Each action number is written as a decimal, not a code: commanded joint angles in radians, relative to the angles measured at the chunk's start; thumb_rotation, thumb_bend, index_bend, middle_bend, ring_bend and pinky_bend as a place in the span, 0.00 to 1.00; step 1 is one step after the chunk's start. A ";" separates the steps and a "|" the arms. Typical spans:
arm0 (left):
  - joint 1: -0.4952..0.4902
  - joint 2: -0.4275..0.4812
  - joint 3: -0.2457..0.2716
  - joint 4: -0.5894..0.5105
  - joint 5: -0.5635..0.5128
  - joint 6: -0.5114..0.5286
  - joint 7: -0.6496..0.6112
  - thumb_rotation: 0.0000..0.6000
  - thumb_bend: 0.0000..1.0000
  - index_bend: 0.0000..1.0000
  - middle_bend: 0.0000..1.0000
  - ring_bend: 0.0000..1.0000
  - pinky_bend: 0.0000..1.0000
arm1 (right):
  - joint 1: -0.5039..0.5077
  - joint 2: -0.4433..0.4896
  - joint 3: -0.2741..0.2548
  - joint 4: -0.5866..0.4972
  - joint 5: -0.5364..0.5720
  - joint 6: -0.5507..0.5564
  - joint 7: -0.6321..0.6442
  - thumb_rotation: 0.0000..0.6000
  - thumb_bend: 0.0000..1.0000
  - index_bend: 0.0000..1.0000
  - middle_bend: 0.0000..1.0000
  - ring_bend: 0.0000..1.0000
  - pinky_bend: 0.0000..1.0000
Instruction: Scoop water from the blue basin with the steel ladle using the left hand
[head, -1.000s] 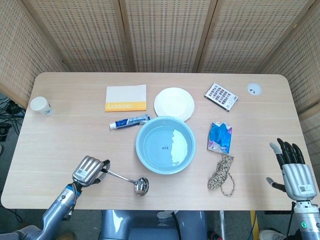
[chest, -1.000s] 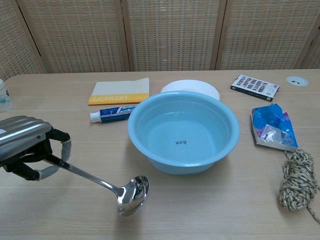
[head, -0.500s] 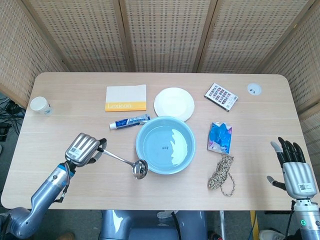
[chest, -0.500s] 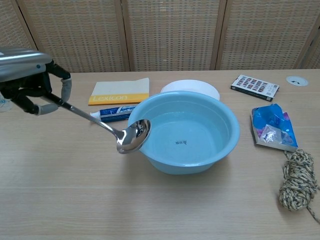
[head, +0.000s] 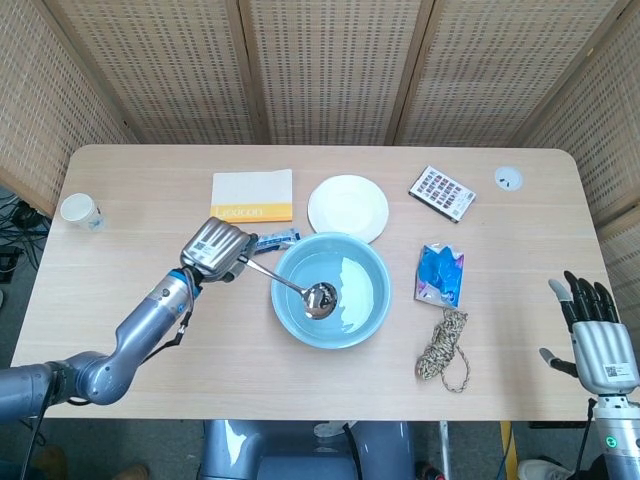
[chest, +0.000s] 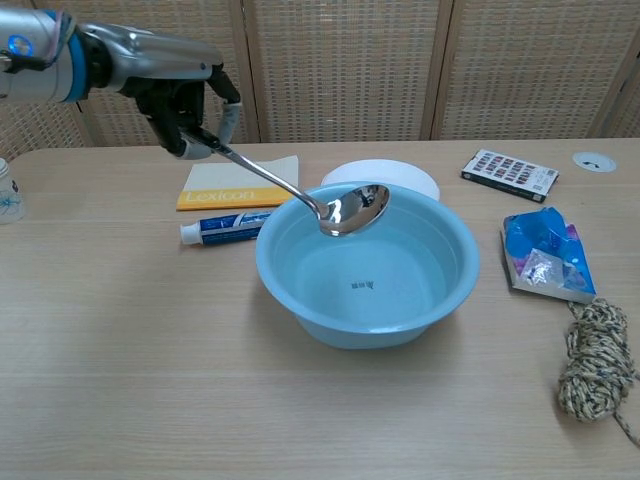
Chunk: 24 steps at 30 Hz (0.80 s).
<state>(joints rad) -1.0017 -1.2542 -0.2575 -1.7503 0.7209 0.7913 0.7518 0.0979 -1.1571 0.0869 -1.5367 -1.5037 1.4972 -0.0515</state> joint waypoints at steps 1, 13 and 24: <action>-0.155 -0.082 0.004 0.089 -0.190 -0.020 0.107 1.00 0.69 0.94 0.90 1.00 1.00 | -0.005 0.002 -0.001 -0.006 -0.005 0.009 -0.006 1.00 0.00 0.00 0.00 0.00 0.00; -0.376 -0.237 0.113 0.274 -0.452 -0.016 0.250 1.00 0.69 0.95 0.90 1.00 1.00 | -0.012 0.006 -0.005 -0.011 -0.001 0.012 -0.012 1.00 0.00 0.00 0.00 0.00 0.00; -0.454 -0.335 0.181 0.382 -0.552 0.000 0.309 1.00 0.70 0.96 0.90 1.00 1.00 | -0.011 0.012 -0.005 -0.011 0.000 0.006 0.007 1.00 0.00 0.00 0.00 0.00 0.00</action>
<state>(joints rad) -1.4495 -1.5793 -0.0810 -1.3794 0.1781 0.7944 1.0593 0.0867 -1.1448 0.0822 -1.5475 -1.5033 1.5036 -0.0445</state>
